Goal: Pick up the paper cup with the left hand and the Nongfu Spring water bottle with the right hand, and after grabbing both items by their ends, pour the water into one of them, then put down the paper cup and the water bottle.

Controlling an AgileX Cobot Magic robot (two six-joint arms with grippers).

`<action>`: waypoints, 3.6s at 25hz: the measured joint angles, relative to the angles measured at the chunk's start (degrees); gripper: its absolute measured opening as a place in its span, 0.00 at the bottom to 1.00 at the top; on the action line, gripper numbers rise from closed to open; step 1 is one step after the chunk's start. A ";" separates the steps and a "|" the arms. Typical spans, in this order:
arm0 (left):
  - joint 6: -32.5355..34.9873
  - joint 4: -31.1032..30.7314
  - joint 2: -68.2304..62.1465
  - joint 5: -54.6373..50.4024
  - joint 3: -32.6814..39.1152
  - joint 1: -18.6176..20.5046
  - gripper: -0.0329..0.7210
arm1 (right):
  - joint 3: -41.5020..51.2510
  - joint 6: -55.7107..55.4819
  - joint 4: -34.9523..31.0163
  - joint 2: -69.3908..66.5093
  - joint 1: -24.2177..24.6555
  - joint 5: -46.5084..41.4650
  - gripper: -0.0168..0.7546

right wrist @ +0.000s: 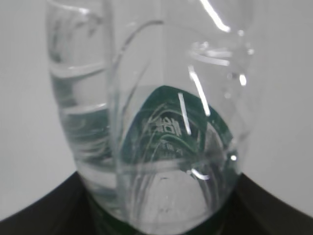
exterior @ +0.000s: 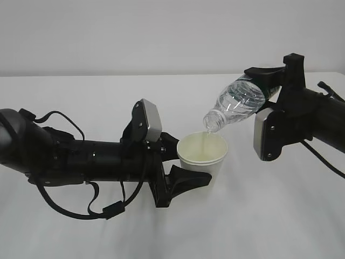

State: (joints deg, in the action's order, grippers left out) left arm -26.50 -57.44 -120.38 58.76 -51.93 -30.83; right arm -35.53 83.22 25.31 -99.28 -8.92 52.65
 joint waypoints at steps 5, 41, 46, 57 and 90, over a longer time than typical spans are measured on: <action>0.00 0.00 0.00 0.00 0.00 0.00 0.69 | 0.00 0.14 0.00 0.00 0.00 0.00 0.60; 0.00 0.00 0.00 0.79 0.00 0.00 0.69 | 0.00 0.55 0.22 0.00 0.00 0.13 0.60; 0.00 0.00 0.00 2.06 0.00 0.00 0.69 | 0.00 0.75 0.22 0.00 0.00 0.13 0.60; 0.00 -1.51 0.00 2.06 0.00 0.00 0.69 | 0.00 1.50 0.22 0.00 0.00 0.13 0.60; 0.00 -2.39 0.00 1.34 0.00 0.00 0.69 | 0.00 1.93 0.22 0.00 -0.12 0.13 0.60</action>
State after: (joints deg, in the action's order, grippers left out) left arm -26.50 -59.82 -120.38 60.11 -51.93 -30.83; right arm -35.53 85.15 25.53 -99.28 -9.04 52.77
